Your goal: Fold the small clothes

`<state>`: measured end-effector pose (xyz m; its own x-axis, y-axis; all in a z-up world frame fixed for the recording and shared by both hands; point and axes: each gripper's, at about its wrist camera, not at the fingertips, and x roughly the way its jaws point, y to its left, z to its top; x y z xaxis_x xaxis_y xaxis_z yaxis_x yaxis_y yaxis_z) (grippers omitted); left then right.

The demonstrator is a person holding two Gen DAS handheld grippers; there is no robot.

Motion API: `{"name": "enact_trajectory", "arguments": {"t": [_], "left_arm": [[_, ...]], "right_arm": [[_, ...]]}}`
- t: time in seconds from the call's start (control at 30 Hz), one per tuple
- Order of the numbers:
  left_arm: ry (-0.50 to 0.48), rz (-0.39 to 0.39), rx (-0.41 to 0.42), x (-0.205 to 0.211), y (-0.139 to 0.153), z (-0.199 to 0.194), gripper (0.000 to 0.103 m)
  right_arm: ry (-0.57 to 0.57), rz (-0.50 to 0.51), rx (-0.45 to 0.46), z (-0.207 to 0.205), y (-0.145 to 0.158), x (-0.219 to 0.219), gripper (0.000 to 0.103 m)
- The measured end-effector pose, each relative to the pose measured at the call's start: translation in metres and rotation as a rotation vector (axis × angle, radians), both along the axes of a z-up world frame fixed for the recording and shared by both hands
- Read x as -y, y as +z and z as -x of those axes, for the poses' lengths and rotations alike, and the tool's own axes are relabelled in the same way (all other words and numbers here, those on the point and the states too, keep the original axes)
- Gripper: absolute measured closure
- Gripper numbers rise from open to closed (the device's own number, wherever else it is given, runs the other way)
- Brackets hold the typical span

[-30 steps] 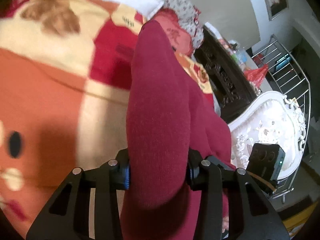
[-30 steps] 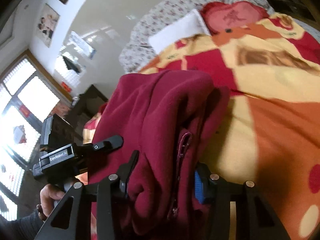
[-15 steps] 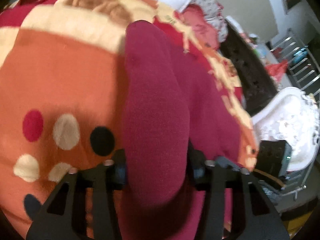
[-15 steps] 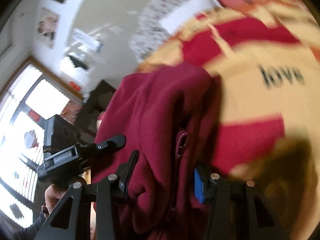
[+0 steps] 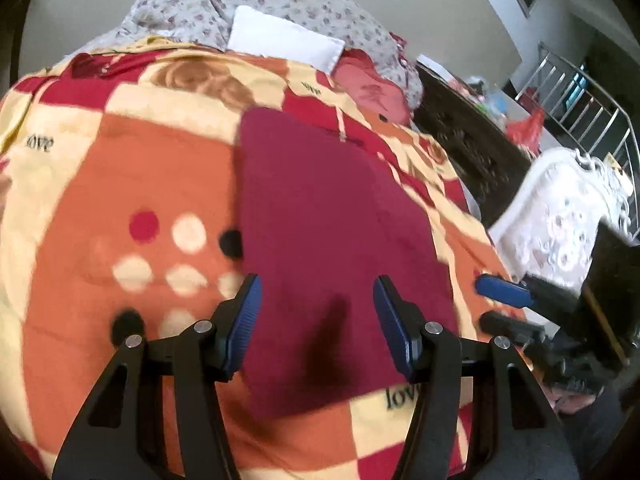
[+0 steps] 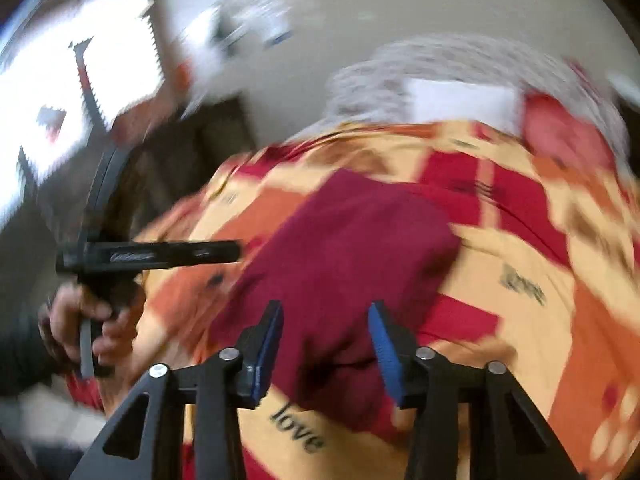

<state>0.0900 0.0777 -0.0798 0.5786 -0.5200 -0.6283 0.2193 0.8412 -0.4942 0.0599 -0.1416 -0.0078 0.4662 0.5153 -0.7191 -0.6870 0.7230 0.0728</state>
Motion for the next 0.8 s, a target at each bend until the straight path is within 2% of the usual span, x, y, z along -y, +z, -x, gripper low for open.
{"name": "enact_trajectory", "arguments": {"t": [0.07, 0.13, 0.17, 0.2, 0.27, 0.3, 0.4, 0.5, 0.57, 0.6, 0.67, 0.73, 0.8], "left_arm": [[0.015, 0.019, -0.041, 0.0, -0.019, 0.004, 0.046], [0.037, -0.003, -0.062, 0.0, -0.031, 0.01, 0.046], [0.045, -0.008, -0.099, 0.0, -0.044, 0.01, 0.046], [0.032, 0.005, -0.136, 0.0, -0.056, 0.009, 0.046], [0.04, 0.012, -0.075, -0.002, -0.058, 0.019, 0.045], [0.049, 0.004, -0.072, -0.002, -0.055, 0.021, 0.045], [0.098, -0.024, -0.057, -0.002, -0.045, 0.026, 0.046], [0.11, -0.016, 0.024, -0.001, -0.018, 0.028, 0.046], [0.077, -0.013, 0.077, 0.006, 0.004, 0.015, 0.046], [0.071, -0.021, 0.097, 0.008, 0.012, 0.004, 0.046], [0.075, -0.019, 0.117, 0.013, 0.028, -0.026, 0.046], [0.041, -0.009, 0.083, 0.018, 0.03, -0.058, 0.046], [0.029, -0.076, 0.044, 0.029, 0.019, -0.087, 0.046]], "right_arm": [[0.067, 0.125, 0.031, 0.008, -0.018, -0.024, 0.071], [0.034, 0.25, 0.014, -0.002, -0.048, -0.024, 0.073], [-0.037, 0.28, -0.077, -0.019, -0.074, -0.011, 0.088], [-0.057, 0.202, -0.125, -0.025, -0.084, 0.004, 0.089], [-0.077, 0.053, -0.182, -0.03, -0.086, 0.024, 0.089], [-0.097, 0.024, -0.203, -0.03, -0.084, 0.026, 0.089], [-0.091, 0.054, -0.186, -0.023, -0.08, 0.021, 0.088], [-0.101, 0.075, -0.199, -0.02, -0.063, 0.014, 0.087], [-0.102, 0.031, -0.116, -0.027, -0.038, 0.014, 0.087], [-0.154, 0.039, -0.047, -0.033, -0.025, 0.012, 0.087], [-0.204, 0.031, -0.018, -0.045, -0.016, 0.008, 0.086], [-0.198, 0.054, -0.057, -0.061, -0.028, -0.003, 0.086], [-0.215, 0.145, -0.108, -0.074, -0.056, -0.009, 0.086]]}}
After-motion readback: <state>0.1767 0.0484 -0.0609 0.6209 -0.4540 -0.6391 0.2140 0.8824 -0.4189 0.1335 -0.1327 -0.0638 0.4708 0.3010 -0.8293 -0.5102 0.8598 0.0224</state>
